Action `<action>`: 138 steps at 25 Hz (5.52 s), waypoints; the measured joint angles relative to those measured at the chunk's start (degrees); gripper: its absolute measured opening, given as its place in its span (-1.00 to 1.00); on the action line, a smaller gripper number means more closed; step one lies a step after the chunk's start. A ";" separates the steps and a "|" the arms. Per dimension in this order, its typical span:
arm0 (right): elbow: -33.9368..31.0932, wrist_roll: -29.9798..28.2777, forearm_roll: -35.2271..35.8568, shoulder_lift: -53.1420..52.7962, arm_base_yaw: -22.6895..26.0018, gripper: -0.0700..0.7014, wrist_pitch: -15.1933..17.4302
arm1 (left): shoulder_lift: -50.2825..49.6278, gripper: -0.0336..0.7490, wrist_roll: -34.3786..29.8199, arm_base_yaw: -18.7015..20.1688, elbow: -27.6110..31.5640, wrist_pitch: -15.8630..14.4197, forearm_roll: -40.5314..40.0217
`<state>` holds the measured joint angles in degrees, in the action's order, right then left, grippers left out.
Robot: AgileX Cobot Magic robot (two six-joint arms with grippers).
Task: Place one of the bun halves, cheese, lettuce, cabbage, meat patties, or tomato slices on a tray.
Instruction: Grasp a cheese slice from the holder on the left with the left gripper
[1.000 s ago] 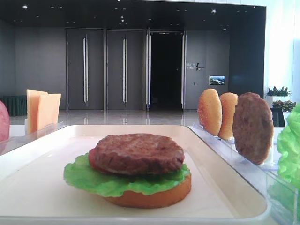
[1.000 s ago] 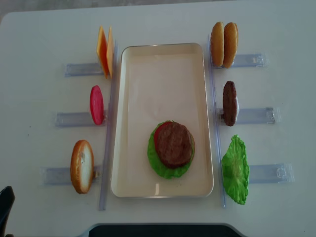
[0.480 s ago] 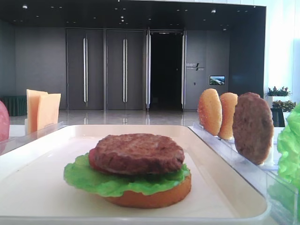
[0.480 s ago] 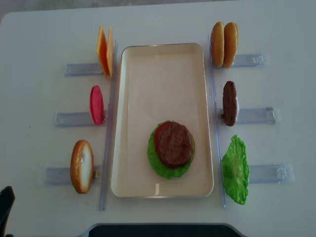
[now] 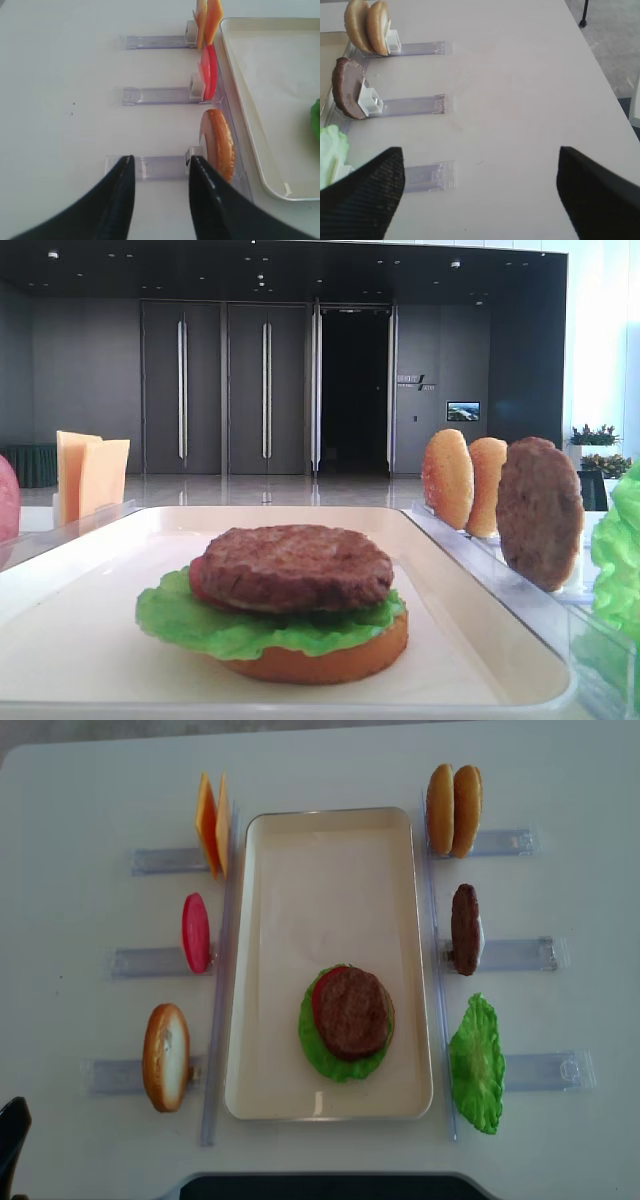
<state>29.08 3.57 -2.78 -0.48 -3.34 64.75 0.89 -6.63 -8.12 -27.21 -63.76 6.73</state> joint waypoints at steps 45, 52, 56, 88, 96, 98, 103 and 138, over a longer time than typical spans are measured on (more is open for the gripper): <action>0.00 0.00 0.00 0.00 0.00 0.70 0.00 | -75.84 0.38 10.09 0.00 -50.63 -7.62 -6.73; 0.00 0.00 0.00 0.00 0.00 0.70 0.00 | -90.55 0.38 12.78 0.00 -63.99 -7.62 -7.25; 0.00 0.00 0.00 0.00 0.00 0.70 0.00 | -98.11 0.38 14.30 0.00 -70.06 -7.62 -7.25; 0.00 0.00 0.00 0.00 0.00 0.70 0.00 | -113.99 0.38 31.56 24.02 -81.02 -7.28 -11.08; 0.00 0.00 0.00 0.00 0.00 0.70 0.00 | -116.60 0.38 34.16 26.10 -81.15 -7.28 -10.79; 0.00 0.00 0.00 0.00 0.00 0.70 0.00 | -116.74 0.38 34.96 26.10 -81.15 -7.28 -10.94; 0.00 0.00 0.00 0.00 0.00 0.70 0.00 | -117.74 0.38 35.65 26.10 -81.20 -7.28 -11.70; 0.00 0.00 0.00 0.00 0.00 0.70 0.00 | -123.48 0.38 37.29 26.10 -81.20 -2.90 -12.82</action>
<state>29.08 3.57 -2.78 -0.48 -3.34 64.75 -122.59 30.67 17.98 -108.41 -66.66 -6.09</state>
